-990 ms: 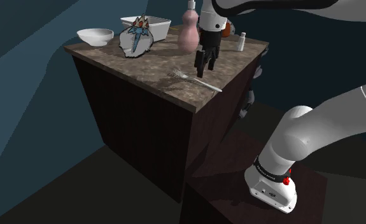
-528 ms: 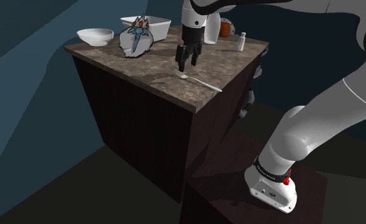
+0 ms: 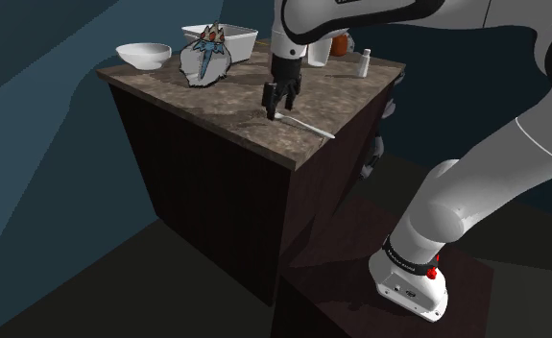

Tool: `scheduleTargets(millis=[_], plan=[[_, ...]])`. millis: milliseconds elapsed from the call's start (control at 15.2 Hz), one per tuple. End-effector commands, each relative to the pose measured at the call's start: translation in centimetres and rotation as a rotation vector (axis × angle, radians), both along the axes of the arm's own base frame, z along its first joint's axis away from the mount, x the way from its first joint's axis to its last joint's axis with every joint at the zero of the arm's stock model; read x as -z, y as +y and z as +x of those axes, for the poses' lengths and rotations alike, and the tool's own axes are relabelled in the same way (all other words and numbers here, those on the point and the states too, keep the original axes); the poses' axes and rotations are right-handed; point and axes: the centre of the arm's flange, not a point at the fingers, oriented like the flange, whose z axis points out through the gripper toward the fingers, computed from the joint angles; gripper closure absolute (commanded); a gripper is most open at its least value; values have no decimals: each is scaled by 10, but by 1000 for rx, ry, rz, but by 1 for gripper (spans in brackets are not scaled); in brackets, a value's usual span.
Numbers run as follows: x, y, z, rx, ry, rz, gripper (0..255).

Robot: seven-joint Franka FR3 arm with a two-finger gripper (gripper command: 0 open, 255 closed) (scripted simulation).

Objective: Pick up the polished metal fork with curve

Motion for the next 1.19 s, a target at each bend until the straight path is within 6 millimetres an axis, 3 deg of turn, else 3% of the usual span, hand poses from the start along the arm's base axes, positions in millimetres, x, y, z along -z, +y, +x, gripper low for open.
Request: scheduleTargets(millis=[0,594,1122], plan=[[2,0,0,0,0,0,255],[2,0,0,0,0,0,255],[-40,0,0,0,0,0,255]])
